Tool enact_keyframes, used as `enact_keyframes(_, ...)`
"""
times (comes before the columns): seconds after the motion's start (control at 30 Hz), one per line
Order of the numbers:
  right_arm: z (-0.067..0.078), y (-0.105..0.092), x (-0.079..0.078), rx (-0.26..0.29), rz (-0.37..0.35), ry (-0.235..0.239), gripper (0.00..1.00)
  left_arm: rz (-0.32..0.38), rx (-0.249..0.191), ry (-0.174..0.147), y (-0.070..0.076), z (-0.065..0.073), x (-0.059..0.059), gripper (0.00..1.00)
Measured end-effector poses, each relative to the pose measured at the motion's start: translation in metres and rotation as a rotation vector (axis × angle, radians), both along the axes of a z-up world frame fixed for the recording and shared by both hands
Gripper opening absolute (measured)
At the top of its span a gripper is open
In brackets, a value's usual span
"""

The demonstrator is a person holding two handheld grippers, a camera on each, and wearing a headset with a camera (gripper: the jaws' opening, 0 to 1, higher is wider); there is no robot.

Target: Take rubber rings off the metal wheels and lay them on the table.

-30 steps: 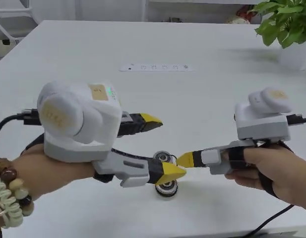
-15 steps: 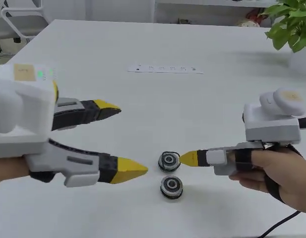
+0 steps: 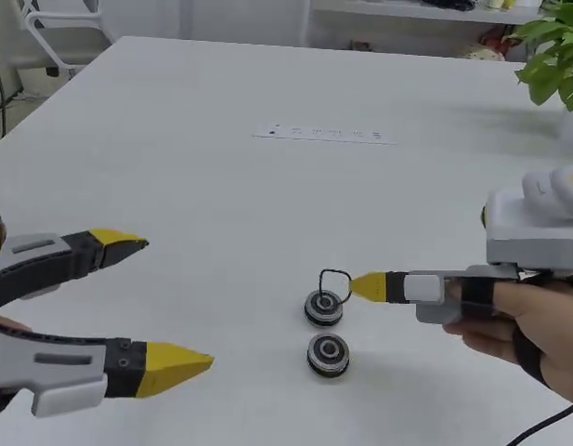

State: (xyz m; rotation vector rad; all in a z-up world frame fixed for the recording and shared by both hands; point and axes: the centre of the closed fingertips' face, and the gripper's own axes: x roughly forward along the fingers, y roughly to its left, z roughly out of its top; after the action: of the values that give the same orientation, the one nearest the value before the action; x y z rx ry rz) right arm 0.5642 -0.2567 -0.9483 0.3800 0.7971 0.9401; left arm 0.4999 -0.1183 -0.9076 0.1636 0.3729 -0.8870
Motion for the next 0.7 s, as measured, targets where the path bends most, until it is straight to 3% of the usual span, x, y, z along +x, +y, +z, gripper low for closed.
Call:
enact_keyframes(0.13,0.005,0.000,0.000,-0.002,-0.001,-0.019,0.00,0.026,0.004,0.008,0.006,-0.007,-0.008,0.86)
enact_keyframes(0.33,0.018,0.003,0.001,0.023,-0.013,-0.050,0.00,0.080,-0.036,0.005,0.010,-0.003,-0.001,0.98)
enact_keyframes(0.47,0.020,0.008,-0.002,-0.016,0.020,-0.096,0.00,0.055,-0.014,0.004,0.006,-0.009,-0.005,0.99)
enact_keyframes(0.7,0.031,0.019,-0.005,-0.002,0.038,-0.129,0.00,0.074,-0.023,0.000,0.009,-0.008,-0.004,1.00)
